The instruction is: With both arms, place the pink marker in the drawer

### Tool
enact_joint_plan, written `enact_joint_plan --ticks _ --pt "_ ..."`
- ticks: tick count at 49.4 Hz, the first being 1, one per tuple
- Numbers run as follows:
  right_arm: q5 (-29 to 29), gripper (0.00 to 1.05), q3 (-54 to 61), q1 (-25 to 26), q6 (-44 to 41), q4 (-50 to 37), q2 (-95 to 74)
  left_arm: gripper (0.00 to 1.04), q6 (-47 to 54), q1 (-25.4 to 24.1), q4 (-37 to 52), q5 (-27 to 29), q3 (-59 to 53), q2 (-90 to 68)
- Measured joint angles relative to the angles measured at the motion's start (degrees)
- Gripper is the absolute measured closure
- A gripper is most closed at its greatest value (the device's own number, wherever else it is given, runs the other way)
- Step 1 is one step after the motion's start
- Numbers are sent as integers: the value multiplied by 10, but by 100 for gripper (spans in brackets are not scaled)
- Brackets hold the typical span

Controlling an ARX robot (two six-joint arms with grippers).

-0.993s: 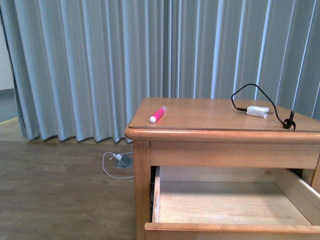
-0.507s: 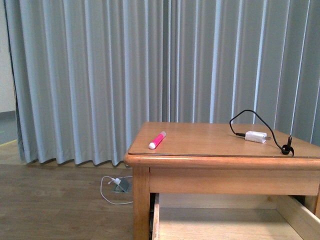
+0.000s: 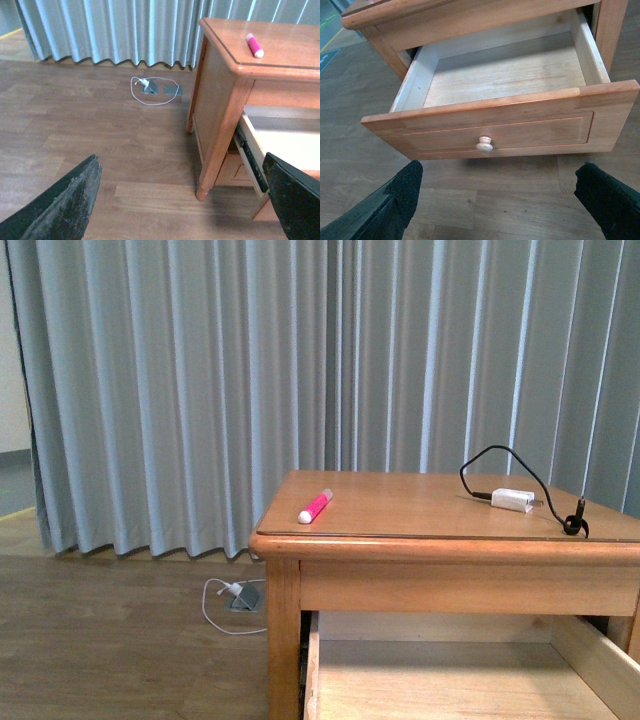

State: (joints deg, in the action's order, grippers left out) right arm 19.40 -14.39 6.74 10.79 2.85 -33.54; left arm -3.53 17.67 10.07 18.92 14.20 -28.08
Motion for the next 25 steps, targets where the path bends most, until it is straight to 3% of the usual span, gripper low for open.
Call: enact_joint_plan --ticks 10,25 --pt "0 8 0 0 0 0 0 6 54 4 135 -45 161 -282" --pt "0 8 0 0 0 0 0 6 52 26 149 -42 381 -556"
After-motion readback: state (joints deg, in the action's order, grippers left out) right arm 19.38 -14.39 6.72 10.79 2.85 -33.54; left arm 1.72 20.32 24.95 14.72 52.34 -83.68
